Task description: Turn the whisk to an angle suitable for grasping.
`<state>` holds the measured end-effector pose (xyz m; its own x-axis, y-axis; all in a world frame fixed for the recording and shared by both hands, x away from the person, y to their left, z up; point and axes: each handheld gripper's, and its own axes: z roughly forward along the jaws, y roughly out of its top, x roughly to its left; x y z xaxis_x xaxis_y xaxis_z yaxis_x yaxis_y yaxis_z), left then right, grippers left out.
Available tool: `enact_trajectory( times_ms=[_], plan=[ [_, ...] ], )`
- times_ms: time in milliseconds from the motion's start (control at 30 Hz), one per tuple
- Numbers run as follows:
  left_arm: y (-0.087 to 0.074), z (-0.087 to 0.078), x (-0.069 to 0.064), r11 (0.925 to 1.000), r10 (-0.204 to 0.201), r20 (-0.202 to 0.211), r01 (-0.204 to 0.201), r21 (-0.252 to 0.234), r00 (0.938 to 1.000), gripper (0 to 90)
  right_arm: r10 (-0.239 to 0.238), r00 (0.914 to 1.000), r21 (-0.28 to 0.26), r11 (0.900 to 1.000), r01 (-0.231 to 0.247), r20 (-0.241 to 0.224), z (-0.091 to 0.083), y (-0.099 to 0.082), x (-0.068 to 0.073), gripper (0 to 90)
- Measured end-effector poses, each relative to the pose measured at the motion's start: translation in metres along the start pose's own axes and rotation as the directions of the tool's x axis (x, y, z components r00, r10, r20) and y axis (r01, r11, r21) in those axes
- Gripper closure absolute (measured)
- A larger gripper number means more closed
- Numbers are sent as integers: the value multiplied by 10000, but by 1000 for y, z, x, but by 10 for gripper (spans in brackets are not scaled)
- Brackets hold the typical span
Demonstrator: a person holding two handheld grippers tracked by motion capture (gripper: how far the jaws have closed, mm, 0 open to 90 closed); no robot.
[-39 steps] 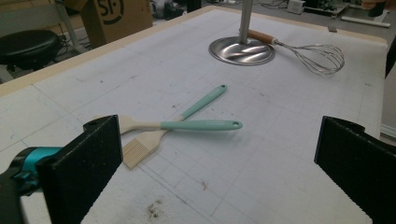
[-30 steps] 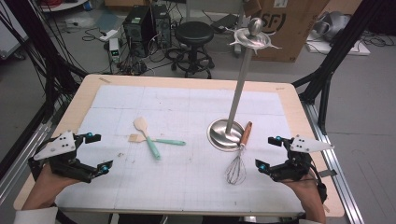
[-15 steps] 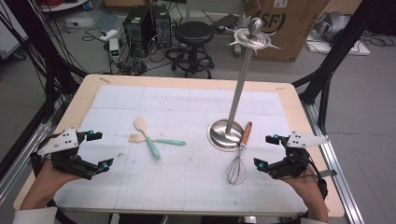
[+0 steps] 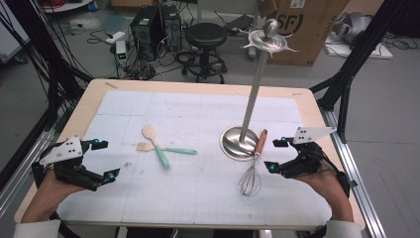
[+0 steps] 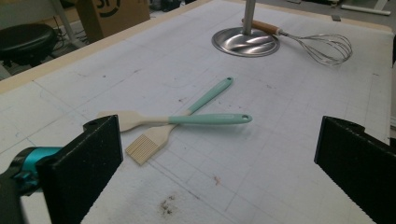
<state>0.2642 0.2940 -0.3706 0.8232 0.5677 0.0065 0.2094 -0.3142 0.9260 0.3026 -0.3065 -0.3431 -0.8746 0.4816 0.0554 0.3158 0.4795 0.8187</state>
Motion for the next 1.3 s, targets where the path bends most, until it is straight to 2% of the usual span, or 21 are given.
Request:
enact_trajectory(
  times_ms=[67,133,200,433,700,800,867,967,1067,1300],
  plan=[
    [0,0,0,10000,18,-28,-18,-8,10000,16,-115,9999,267,9996,115,-21,1,4,-1,177],
    [0,0,0,10000,16,1,-16,0,10000,17,-368,9993,573,9977,374,-114,4,8,-2,246],
    [0,0,0,10000,47,22,-47,12,10000,17,-535,9984,936,9941,550,-189,8,12,-2,272],
    [0,0,0,10000,10,13,-10,49,10000,17,-1118,9929,1717,9781,1173,-419,25,17,0,525],
    [-2,3,1,9999,-5,-16,6,152,10000,17,-753,9954,2585,9620,880,-586,46,15,-6,748],
    [-3,4,1,9998,-21,0,21,173,10000,17,-1059,9931,2839,9518,1158,-498,52,15,-7,865],
    [-3,4,1,9998,-34,-17,34,197,10000,17,-935,9941,2953,9496,1055,-545,57,14,-9,897],
    [-4,4,1,9998,-60,-38,61,186,10000,17,-843,9944,3213,9417,1003,-632,64,13,-9,898],
    [-4,4,1,9997,-42,-15,43,227,10000,16,-951,9936,3519,9295,1104,-604,73,12,-9,899],
    [-4,5,0,9996,-45,6,45,267,10000,17,-969,9938,3862,9158,1103,-541,88,9,-13,899]
  ],
)
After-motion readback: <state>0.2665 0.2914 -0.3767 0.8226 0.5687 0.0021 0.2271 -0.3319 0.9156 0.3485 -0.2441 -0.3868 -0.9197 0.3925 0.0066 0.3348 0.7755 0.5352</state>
